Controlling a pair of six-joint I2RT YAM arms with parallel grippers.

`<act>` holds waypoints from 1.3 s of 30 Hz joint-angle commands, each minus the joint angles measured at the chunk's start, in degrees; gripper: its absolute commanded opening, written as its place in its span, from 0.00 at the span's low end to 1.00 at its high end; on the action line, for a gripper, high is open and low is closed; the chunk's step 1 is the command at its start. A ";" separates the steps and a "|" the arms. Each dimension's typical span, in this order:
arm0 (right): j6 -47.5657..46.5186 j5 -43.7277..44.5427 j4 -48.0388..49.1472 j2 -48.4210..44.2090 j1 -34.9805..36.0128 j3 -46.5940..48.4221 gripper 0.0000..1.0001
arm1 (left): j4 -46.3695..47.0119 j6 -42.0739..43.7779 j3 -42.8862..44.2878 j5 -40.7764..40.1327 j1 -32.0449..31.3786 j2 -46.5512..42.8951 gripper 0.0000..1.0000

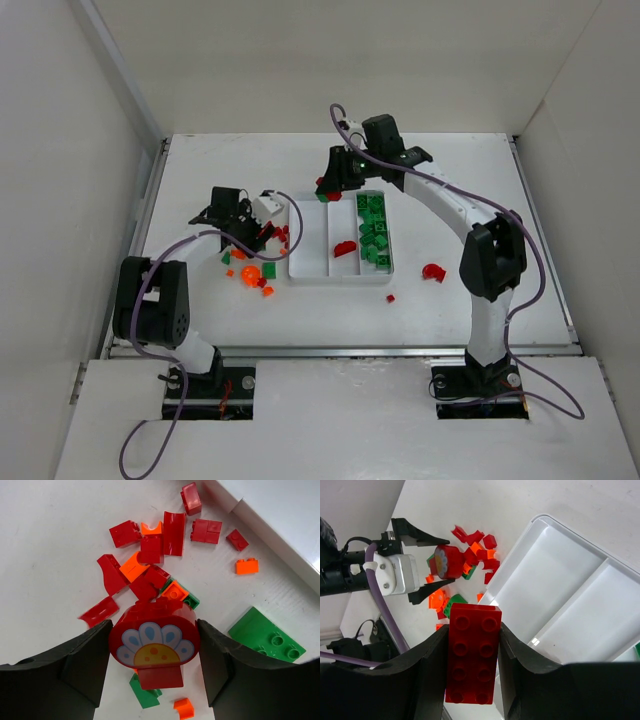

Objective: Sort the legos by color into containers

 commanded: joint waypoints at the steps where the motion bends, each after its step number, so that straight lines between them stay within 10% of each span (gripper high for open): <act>1: -1.74 0.91 0.31 -3.58 -0.10 0.08 0.07 | -0.60 2.56 0.65 1.95 -0.25 -1.56 0.49; 10: -1.74 0.91 -0.22 -3.58 -0.10 0.78 0.07 | -4.55 6.94 6.09 10.99 -0.78 -5.16 1.00; 18: 0.02 -0.84 0.31 -3.58 0.59 3.85 0.04 | 11.33 -3.84 3.03 20.75 -8.77 -18.69 1.00; 39: 2.13 -3.48 3.39 -5.25 2.18 2.80 0.03 | 22.95 -22.32 10.14 15.57 -15.28 -8.42 0.88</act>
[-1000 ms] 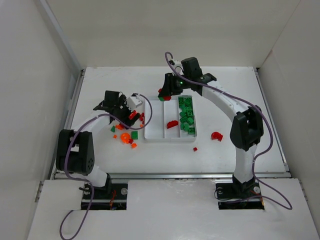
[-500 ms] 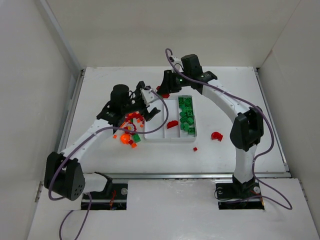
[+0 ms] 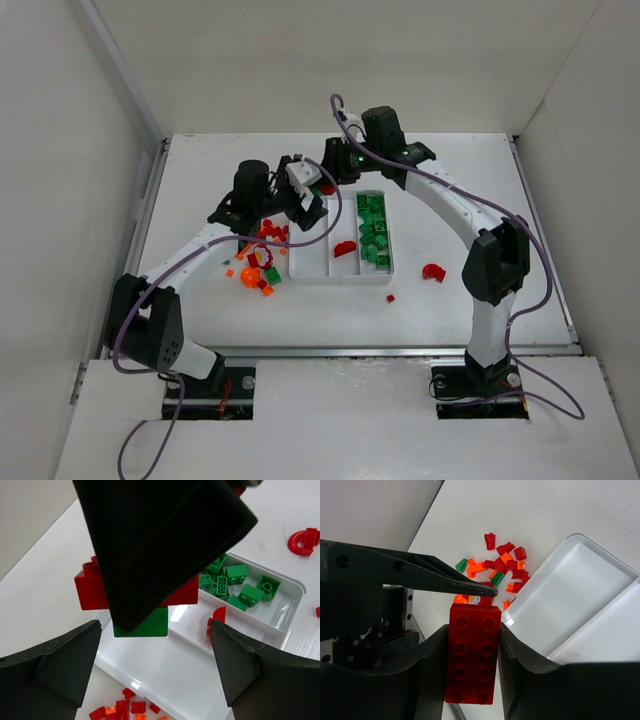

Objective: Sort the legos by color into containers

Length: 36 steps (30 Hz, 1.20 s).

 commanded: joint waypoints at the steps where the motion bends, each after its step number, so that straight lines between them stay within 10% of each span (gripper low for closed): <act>1: 0.27 -1.01 3.12 -3.22 0.70 -0.02 0.03 | 5.79 -4.46 2.41 0.28 -0.53 -1.93 0.87; 8: 0.27 -1.01 3.12 -3.22 0.70 -0.02 0.03 | 7.21 -4.99 2.41 -0.26 -0.53 -1.93 0.65; 18: 0.27 -1.54 3.65 -3.22 0.70 -0.02 0.03 | 6.16 -6.04 2.41 -0.34 -0.53 -1.93 0.00; 36: 4.67 6.19 5.77 -4.45 -2.56 -3.53 0.11 | -4.12 -2.98 -4.62 -6.58 -0.53 -3.77 0.00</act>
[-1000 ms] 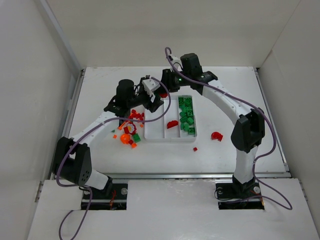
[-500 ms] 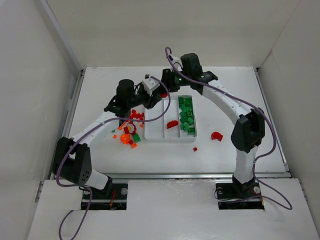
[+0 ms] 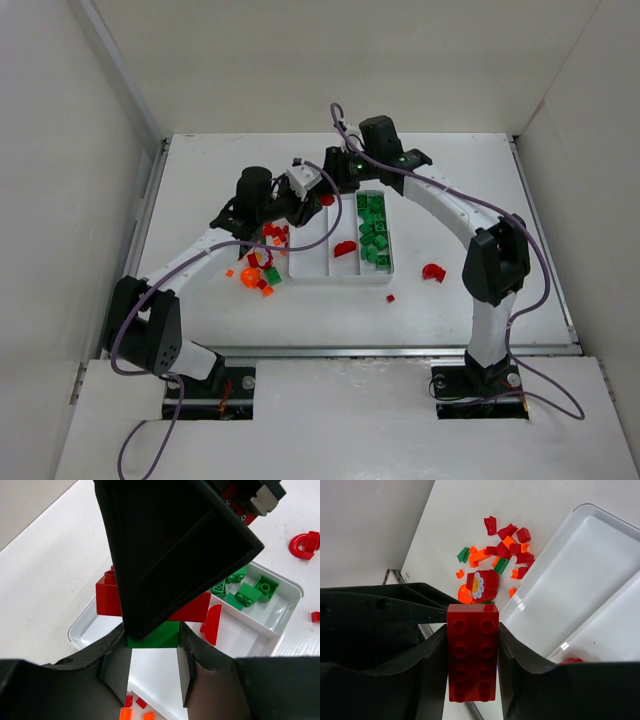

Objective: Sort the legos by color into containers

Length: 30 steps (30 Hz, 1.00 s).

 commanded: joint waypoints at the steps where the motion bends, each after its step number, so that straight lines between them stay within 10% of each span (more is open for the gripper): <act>1: 0.75 6.39 4.91 -4.75 -2.90 0.08 0.11 | -6.05 2.38 -2.09 -3.37 0.52 -2.83 0.00; 24: 3.57 -15.13 10.71 -3.28 -9.41 -4.41 0.09 | -10.01 8.01 -4.19 -3.64 0.52 -1.51 0.00; 30: 4.09 -1.41 6.26 -0.20 -8.80 -4.33 0.09 | -8.96 8.01 -4.20 -4.25 0.52 -2.04 0.00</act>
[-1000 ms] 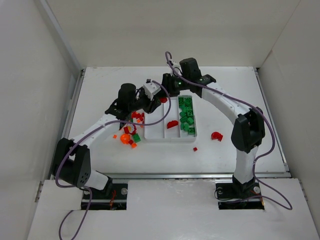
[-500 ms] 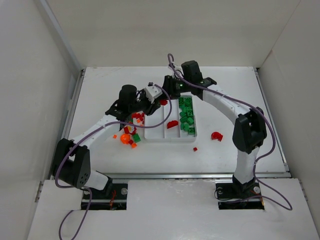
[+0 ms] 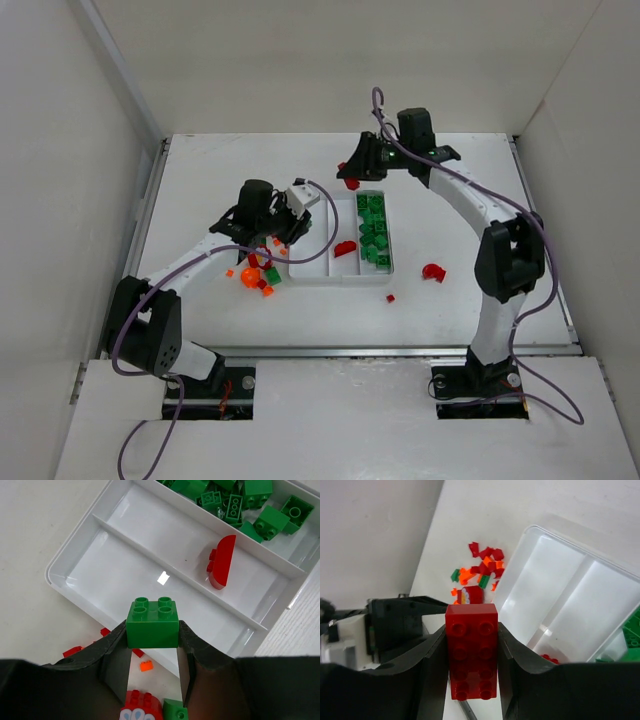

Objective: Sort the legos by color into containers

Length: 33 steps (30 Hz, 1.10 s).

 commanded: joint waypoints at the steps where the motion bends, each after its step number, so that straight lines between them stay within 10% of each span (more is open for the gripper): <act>1: 0.05 10.27 -2.57 3.87 1.91 2.68 0.09 | 1.86 -0.14 -0.35 -0.45 0.06 -1.63 0.00; 9: -2.49 25.51 -9.89 9.78 3.59 5.60 0.29 | 3.01 -0.76 0.18 -3.18 0.06 -1.63 0.00; 17: -7.06 23.93 -14.02 10.23 4.64 4.21 0.81 | 4.16 -0.24 1.32 -2.56 0.06 0.21 0.00; 33: -8.30 31.74 -12.00 -13.66 -3.53 -10.19 0.86 | 1.17 0.91 21.43 0.08 -11.09 21.21 0.00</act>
